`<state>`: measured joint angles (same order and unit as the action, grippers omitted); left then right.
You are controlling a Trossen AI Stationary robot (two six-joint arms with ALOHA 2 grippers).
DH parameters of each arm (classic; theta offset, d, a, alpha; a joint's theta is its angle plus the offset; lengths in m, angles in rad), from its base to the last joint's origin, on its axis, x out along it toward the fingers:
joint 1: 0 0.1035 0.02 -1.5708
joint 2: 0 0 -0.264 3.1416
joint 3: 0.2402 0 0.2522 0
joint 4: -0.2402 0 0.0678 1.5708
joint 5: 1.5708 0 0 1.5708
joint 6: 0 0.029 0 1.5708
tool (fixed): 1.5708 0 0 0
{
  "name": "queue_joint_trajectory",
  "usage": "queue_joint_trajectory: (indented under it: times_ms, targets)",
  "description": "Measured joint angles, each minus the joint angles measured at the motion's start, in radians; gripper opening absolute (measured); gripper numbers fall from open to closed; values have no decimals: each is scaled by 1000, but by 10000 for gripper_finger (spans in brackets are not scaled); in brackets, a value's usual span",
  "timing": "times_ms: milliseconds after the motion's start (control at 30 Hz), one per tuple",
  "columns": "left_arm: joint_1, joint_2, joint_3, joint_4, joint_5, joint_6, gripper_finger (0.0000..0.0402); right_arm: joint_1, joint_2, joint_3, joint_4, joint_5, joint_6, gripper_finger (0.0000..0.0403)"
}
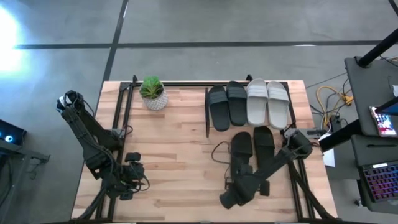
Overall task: Pick and place slides into the shelf
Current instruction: Put the black slide under the shelf
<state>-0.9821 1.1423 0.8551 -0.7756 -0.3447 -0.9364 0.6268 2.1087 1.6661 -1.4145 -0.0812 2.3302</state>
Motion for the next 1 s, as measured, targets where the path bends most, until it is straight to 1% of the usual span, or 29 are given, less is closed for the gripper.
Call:
queue_joint_trajectory:
  times_ms: [67, 200, 367, 467, 667, 767, 867, 1000]
  targets:
    - [0, 0, 0, 1, 0, 0, 115, 13, 8, 0, 63, -1, 0, 9]
    - [0, 0, 0, 1, -4, 0, 115, 24, 76, 14, 135, -11, 0, 9]
    - [0, 0, 0, 6, -4, 0, 115, 12, 129, 44, 142, 6, -9, 9]
    - [0, 0, 0, 5, -4, 0, 115, -3, 137, 37, 143, 26, -12, 9]
    - [0, 0, 0, 6, -3, -1, 115, -43, 137, 13, 90, 71, -43, 9]
    - [0, 0, -1, 7, -3, -1, 115, -68, 138, 7, 6, 92, -72, 9]
    - [0, 0, -1, 7, -3, -3, 115, -88, 138, 5, -80, 108, -67, 9]
    - [0, 0, -1, 7, -3, -3, 115, -104, 123, 0, -63, 149, -84, 9]
